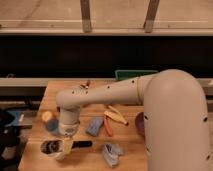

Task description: Place brush in paper cup

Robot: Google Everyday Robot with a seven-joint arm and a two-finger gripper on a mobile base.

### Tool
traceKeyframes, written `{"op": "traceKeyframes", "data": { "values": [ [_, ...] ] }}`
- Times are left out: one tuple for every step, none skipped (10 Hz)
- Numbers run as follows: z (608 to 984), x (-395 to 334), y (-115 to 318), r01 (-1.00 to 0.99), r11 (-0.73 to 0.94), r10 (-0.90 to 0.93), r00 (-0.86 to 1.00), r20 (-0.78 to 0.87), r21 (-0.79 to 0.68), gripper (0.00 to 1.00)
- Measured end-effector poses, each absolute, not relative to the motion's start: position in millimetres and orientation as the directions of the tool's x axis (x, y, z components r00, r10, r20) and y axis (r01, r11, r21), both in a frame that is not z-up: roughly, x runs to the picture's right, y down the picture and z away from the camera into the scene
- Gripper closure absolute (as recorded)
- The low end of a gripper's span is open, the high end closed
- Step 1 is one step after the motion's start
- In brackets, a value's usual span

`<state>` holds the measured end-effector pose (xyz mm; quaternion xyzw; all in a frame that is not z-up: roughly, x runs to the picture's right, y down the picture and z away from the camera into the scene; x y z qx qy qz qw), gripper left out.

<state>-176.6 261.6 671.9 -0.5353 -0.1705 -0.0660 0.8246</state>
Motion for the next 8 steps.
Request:
{"op": "traceKeyframes", "data": {
  "values": [
    [672, -177, 262, 0.291, 0.418, 0.073, 0.933, 0.352, -0.86, 0.53],
    [673, -179, 261, 0.295, 0.418, 0.071, 0.932, 0.355, -0.859, 0.43],
    [673, -184, 260, 0.302, 0.419, 0.066, 0.93, 0.361, -0.856, 0.33],
    [674, -188, 259, 0.312, 0.423, 0.059, 0.927, 0.369, -0.851, 0.26],
    [674, -189, 259, 0.318, 0.423, 0.057, 0.925, 0.375, -0.848, 0.23],
    [673, -189, 258, 0.319, 0.424, 0.058, 0.924, 0.377, -0.848, 0.23],
    [671, -191, 258, 0.322, 0.42, 0.063, 0.923, 0.381, -0.848, 0.23],
    [670, -192, 258, 0.327, 0.422, 0.062, 0.92, 0.387, -0.846, 0.23]
  ]
}}
